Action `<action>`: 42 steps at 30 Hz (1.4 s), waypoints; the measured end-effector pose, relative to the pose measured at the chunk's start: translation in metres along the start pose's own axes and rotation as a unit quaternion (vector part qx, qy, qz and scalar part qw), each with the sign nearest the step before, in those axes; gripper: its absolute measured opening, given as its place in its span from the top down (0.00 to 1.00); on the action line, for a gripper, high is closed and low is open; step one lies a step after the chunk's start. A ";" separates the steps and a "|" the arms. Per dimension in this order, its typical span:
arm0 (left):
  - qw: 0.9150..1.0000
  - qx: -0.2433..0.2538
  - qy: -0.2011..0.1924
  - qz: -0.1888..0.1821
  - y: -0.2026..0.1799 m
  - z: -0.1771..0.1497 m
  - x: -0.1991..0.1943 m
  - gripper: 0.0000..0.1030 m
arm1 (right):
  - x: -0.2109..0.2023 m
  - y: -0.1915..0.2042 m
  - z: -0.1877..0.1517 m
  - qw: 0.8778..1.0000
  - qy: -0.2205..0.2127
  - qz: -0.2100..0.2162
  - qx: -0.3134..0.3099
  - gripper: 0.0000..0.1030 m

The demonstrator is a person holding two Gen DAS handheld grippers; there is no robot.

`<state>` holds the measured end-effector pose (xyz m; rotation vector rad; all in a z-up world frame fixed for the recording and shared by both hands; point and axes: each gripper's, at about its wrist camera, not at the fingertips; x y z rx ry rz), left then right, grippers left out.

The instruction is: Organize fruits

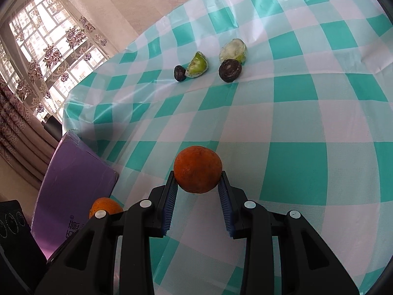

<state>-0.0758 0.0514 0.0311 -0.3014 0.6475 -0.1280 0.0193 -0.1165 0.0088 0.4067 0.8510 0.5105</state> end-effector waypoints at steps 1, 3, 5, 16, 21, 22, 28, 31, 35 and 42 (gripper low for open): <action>1.000 0.002 -0.009 0.001 0.000 -0.002 -0.007 0.60 | -0.005 0.001 -0.001 1.000 -0.012 0.010 0.004 0.67; 0.999 0.014 -0.034 0.020 -0.004 -0.005 -0.024 0.60 | -0.015 0.002 -0.004 0.998 -0.040 0.052 0.022 0.67; 0.996 0.035 -0.067 0.043 -0.009 -0.006 -0.046 0.60 | -0.024 0.008 -0.005 0.995 -0.060 0.074 0.034 0.67; 0.964 0.051 -0.175 0.192 0.005 0.019 -0.157 0.60 | -0.038 0.117 -0.005 0.984 -0.065 0.152 -0.071 0.66; 0.957 0.036 -0.153 0.246 0.039 0.025 -0.186 0.60 | -0.036 0.173 -0.014 0.975 -0.052 0.170 -0.133 0.66; 0.955 0.032 -0.150 0.255 0.047 0.025 -0.189 0.60 | -0.036 0.184 -0.015 0.973 -0.051 0.169 -0.149 0.66; 0.943 -0.001 -0.123 0.308 0.096 0.022 -0.204 0.60 | -0.023 0.238 -0.031 0.961 -0.035 0.159 -0.225 0.66; 0.942 -0.021 -0.094 0.320 0.122 0.025 -0.202 0.60 | -0.011 0.257 -0.040 0.956 -0.018 0.144 -0.255 0.66; 0.944 -0.034 -0.048 0.325 0.150 0.025 -0.198 0.60 | 0.009 0.281 -0.050 0.948 0.007 0.092 -0.305 0.66; 0.938 -0.017 0.045 0.344 0.180 0.024 -0.177 0.60 | 0.054 0.313 -0.070 0.906 0.089 -0.029 -0.413 0.66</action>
Point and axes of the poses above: each gripper's, at about its wrist camera, not at the fingertips, and x roughly the way its jaws point, y to its left, z to its top, and after that the axes turned 1 degree about z, right-handed
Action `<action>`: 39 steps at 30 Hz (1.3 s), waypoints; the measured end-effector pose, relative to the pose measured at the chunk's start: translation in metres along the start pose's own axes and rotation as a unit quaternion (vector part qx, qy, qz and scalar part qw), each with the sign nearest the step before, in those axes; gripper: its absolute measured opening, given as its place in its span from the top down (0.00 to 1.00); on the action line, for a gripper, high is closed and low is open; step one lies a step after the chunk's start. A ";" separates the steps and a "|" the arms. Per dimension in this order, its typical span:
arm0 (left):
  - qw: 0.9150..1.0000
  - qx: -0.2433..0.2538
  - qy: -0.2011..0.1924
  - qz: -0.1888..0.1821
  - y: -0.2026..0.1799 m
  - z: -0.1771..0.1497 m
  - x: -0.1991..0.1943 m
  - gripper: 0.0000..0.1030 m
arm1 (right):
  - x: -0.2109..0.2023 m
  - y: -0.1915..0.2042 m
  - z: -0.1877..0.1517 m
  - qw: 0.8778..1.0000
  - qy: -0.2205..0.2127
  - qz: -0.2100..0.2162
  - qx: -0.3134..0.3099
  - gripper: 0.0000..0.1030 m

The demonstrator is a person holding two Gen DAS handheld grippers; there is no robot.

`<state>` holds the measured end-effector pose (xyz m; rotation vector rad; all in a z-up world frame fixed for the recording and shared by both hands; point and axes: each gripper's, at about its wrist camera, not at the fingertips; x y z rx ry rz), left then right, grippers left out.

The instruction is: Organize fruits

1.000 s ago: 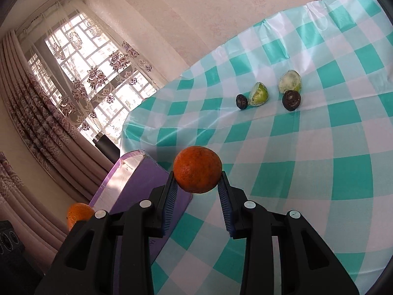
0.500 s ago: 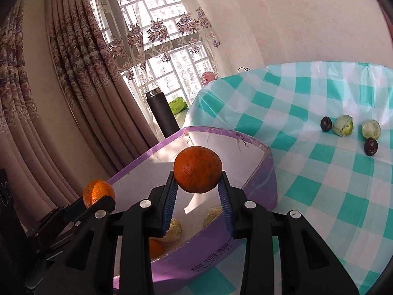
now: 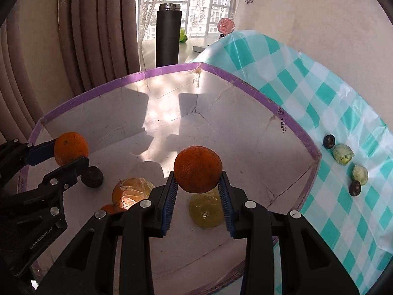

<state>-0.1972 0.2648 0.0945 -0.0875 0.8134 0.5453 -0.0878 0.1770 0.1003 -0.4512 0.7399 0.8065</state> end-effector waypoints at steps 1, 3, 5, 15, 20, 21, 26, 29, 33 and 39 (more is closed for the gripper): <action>1.000 0.005 0.010 0.004 0.000 -0.001 0.005 0.60 | 0.005 0.004 0.001 1.000 0.015 -0.005 -0.011 0.66; 1.000 0.009 0.023 0.007 0.004 -0.003 0.012 0.60 | 0.013 0.011 0.000 0.999 0.034 -0.013 -0.028 0.66; 0.999 0.013 0.032 0.012 0.006 -0.003 0.019 0.60 | 0.020 0.017 -0.001 0.998 0.048 -0.019 -0.042 0.66; 1.000 -0.004 0.021 0.006 0.007 0.003 0.012 0.22 | 0.018 0.014 -0.002 0.998 0.048 -0.010 -0.030 0.44; 0.999 -0.005 0.026 0.019 0.008 0.002 0.012 0.20 | 0.014 0.014 -0.002 0.999 0.029 -0.002 -0.022 0.41; 0.999 -0.003 0.027 0.024 0.007 0.002 0.011 0.19 | 0.012 0.012 -0.003 1.000 0.023 0.002 -0.019 0.41; 0.999 0.002 0.002 0.038 -0.003 0.009 -0.006 0.10 | -0.012 -0.006 -0.011 0.999 -0.047 0.009 0.014 0.29; 0.999 -0.003 -0.030 0.026 -0.014 0.016 -0.024 0.08 | -0.040 -0.037 -0.018 0.990 -0.120 0.030 0.064 0.22; 0.993 0.006 -0.115 -0.002 -0.050 0.021 -0.063 0.02 | -0.078 -0.088 -0.039 0.968 -0.215 0.017 0.129 0.16; 0.975 0.060 -0.196 -0.080 -0.135 0.022 -0.106 0.02 | -0.082 -0.181 -0.087 0.944 -0.212 -0.046 0.248 0.16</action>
Point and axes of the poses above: each gripper's, at about its wrist camera, not at the fingertips, and x roughly the way its jaws point, y to its left, z to its top, and after that the axes turned 1 degree about z, right-handed
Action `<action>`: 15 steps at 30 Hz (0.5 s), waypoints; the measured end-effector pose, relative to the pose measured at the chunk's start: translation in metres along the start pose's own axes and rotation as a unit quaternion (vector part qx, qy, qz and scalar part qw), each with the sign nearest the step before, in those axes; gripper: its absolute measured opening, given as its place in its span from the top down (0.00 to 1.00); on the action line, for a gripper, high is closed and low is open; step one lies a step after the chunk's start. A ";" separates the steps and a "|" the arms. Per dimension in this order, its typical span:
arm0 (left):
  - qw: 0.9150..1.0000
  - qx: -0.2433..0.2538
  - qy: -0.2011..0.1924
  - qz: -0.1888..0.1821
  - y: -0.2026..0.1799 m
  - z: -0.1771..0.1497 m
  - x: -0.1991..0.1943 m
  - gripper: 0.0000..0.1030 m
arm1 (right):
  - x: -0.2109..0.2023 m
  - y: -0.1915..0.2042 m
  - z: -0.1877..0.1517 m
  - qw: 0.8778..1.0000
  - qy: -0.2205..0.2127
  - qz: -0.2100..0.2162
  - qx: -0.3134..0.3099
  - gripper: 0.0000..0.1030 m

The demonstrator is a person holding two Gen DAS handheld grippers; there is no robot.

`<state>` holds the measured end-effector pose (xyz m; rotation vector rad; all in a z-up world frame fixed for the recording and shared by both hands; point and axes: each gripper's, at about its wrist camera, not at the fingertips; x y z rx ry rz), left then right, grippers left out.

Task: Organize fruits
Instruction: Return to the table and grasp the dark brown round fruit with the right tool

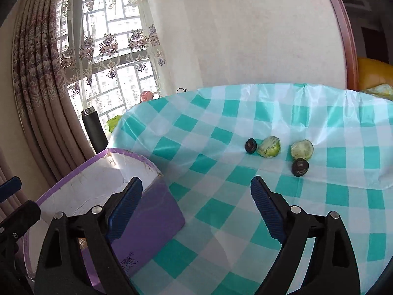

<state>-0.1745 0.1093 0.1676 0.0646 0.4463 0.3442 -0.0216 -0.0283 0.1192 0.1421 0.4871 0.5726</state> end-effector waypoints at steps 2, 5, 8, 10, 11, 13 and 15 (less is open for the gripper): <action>0.999 0.010 -0.015 -0.043 -0.031 0.004 0.001 0.02 | -0.001 -0.033 -0.003 0.999 0.000 -0.031 0.030 0.16; 0.994 0.047 -0.031 -0.092 -0.082 -0.001 0.011 0.02 | 0.001 -0.079 -0.011 0.995 0.006 -0.086 0.060 0.16; 0.987 0.083 -0.009 -0.139 -0.128 -0.019 0.038 0.02 | 0.009 -0.119 -0.025 0.987 0.032 -0.136 0.082 0.16; 0.982 0.086 0.029 -0.167 -0.150 -0.033 0.065 0.02 | 0.015 -0.142 -0.033 0.982 0.053 -0.153 0.101 0.16; 0.979 0.082 0.048 -0.181 -0.157 -0.038 0.079 0.02 | 0.018 -0.151 -0.037 0.979 0.065 -0.156 0.112 0.16; 0.974 0.067 0.074 -0.204 -0.167 -0.048 0.106 0.02 | 0.028 -0.162 -0.038 0.976 0.082 -0.168 0.115 0.16; 0.972 0.053 0.100 -0.204 -0.171 -0.053 0.132 0.02 | 0.041 -0.168 -0.034 0.976 0.097 -0.163 0.110 0.16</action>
Point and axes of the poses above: each gripper's, at about its wrist camera, not at the fingertips, and x roughly the way its jaws point, y to its left, z to its top, and after that the axes turned 1 degree about z, right-handed
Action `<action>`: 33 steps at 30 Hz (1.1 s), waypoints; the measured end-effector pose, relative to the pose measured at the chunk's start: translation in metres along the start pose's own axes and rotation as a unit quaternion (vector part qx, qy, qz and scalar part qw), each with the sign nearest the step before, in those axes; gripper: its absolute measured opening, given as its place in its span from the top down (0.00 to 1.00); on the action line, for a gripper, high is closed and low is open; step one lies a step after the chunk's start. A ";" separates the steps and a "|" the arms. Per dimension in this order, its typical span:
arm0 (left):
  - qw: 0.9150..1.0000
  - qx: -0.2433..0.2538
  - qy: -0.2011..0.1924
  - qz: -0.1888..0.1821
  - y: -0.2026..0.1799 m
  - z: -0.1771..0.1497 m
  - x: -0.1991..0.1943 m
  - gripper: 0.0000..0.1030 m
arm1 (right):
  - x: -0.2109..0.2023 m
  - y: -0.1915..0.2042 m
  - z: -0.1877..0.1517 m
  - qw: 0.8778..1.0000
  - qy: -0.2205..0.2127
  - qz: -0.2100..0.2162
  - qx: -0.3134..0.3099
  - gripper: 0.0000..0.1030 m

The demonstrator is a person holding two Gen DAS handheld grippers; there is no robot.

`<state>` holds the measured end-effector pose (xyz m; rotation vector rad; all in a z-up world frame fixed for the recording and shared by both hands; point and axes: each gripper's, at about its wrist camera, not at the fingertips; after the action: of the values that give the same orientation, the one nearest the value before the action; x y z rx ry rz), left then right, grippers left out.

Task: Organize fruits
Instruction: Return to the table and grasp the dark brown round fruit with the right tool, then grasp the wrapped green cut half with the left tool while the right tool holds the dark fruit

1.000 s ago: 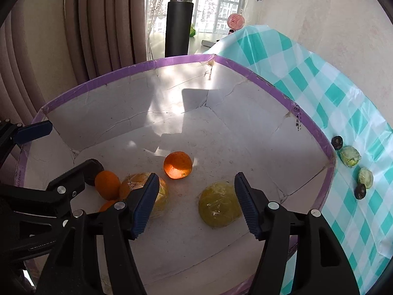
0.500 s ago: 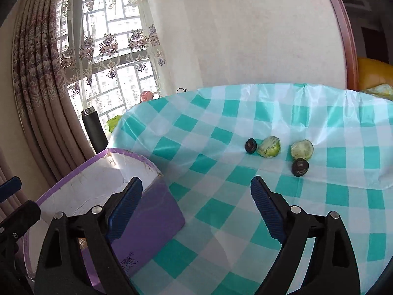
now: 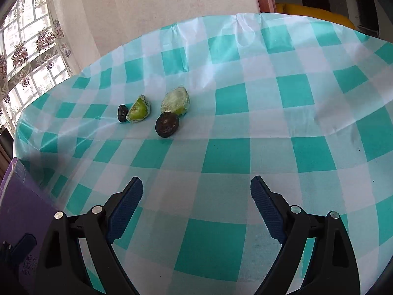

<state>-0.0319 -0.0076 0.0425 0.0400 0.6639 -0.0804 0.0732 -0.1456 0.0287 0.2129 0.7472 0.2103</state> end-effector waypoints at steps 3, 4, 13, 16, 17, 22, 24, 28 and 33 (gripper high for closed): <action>0.999 -0.032 0.024 -0.011 0.012 0.003 0.027 0.02 | 0.022 0.010 0.014 0.999 0.017 0.002 -0.032 0.16; 0.999 -0.039 0.029 -0.007 0.015 0.003 0.032 0.02 | 0.030 0.015 0.018 0.999 0.025 0.006 -0.042 0.16; 0.991 -0.114 0.053 -0.039 0.044 -0.002 0.041 0.02 | 0.102 0.044 0.060 0.995 0.069 0.009 -0.073 0.40; 0.992 -0.110 0.053 -0.041 0.042 -0.002 0.040 0.02 | 0.119 0.051 0.070 0.993 0.080 -0.002 -0.084 0.48; 0.992 -0.106 0.052 -0.041 0.041 -0.002 0.040 0.02 | 0.122 0.054 0.071 0.992 0.083 -0.009 -0.090 0.48; 0.992 -0.106 0.060 -0.032 0.040 0.003 0.046 0.02 | 0.118 0.053 0.070 0.993 0.072 -0.022 -0.087 0.62; 0.991 -0.112 0.068 -0.030 0.041 0.009 0.054 0.02 | 0.107 0.032 0.072 0.998 0.051 0.002 -0.031 0.62; 0.991 -0.116 0.072 -0.013 0.039 0.035 0.084 0.02 | 0.082 -0.023 0.071 0.997 0.003 0.001 0.072 0.62; 0.987 -0.145 0.071 -0.016 0.028 0.087 0.145 0.04 | 0.064 -0.078 0.073 0.989 -0.030 -0.027 0.141 0.62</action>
<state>0.1378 0.0063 0.0224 -0.2470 0.8138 -0.0115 0.1784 -0.2119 0.0184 0.4658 0.7197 0.0453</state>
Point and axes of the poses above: each gripper's, at about its wrist camera, not at the fingertips, and x roughly the way its jaws point, y to its left, z to its top, and after that the axes turned 1 degree about z, right-handed
